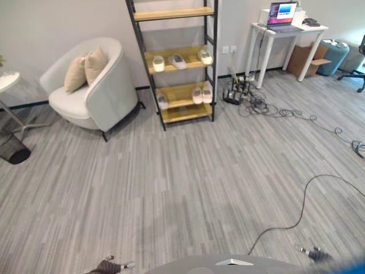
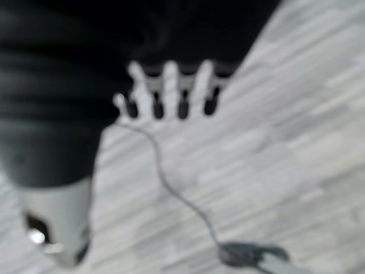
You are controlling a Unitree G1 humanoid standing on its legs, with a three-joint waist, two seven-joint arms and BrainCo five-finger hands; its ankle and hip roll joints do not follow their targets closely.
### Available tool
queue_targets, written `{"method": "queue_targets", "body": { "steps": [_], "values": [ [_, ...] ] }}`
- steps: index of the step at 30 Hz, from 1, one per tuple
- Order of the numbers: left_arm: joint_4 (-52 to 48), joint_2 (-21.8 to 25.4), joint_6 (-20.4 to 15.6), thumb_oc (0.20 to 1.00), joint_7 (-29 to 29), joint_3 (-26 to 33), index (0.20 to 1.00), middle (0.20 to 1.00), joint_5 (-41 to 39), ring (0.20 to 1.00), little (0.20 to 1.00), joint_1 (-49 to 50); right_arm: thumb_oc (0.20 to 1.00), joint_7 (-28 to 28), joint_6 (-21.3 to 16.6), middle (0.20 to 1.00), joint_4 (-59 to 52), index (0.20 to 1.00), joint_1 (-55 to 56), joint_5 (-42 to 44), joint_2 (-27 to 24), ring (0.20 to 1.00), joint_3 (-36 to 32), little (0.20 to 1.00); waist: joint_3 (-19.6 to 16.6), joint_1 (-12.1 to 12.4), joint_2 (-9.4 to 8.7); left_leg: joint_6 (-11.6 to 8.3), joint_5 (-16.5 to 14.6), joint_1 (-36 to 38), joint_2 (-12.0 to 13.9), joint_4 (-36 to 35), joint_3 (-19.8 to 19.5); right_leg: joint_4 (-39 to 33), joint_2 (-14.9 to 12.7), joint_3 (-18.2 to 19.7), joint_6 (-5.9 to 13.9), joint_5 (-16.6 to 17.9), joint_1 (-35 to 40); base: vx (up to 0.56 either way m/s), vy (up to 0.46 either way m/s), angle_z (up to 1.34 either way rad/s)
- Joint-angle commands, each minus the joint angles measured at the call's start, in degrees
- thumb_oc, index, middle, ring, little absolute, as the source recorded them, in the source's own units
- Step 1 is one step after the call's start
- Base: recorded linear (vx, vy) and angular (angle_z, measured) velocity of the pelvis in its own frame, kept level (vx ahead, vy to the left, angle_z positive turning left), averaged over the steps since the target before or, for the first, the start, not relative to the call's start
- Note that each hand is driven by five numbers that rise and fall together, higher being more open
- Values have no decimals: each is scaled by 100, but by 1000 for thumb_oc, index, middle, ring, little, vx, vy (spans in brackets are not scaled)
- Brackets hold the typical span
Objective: Arrange the slippers neatly on the shoe rack.
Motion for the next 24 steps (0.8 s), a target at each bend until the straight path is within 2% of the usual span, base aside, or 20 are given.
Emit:
{"method": "queue_targets", "body": {
  "steps": [1, 11, 19, 24],
  "values": [
    [112, -142, -89, 1000, 154, -33, 1000, 1000, 312, 1000, 1000, -257, 1000, 16, -87, 1000, 99, 1000, -183, 71, 164, 1000, 273, 1000, 42, -84, -103, -219, -277, -81, 259, 59, -319, 57, -508, 38, 628, -291, 20, 9, -2, -5],
    [-102, -489, -120, 1000, 53, -526, 1000, 1000, 453, 1000, 1000, -325, 1000, 129, -68, 1000, -74, 1000, -132, 270, 400, 1000, 370, 1000, 148, -196, -15, -223, -310, -34, 273, 59, -247, 57, -504, 81, 608, -317, 17, 7, -8, -1],
    [-88, -674, -88, 1000, -117, -698, 1000, 1000, 387, 1000, 1000, -317, 1000, 166, -48, 1000, -150, 1000, -156, 490, 340, 1000, 283, 1000, 268, -258, 68, -265, -287, -6, 315, 59, -209, 57, -489, 87, 567, -348, 46, 44, -50, -1],
    [-98, -703, -42, 1000, -370, -837, 1000, 1000, 317, 1000, 1000, -367, 1000, 197, -38, 1000, -216, 1000, -246, 667, 220, 1000, 193, 1000, 395, -310, 126, -357, -251, -7, 445, 84, -218, 402, -438, 45, 486, -528, -86, 67, -98, 0]
  ]
}}
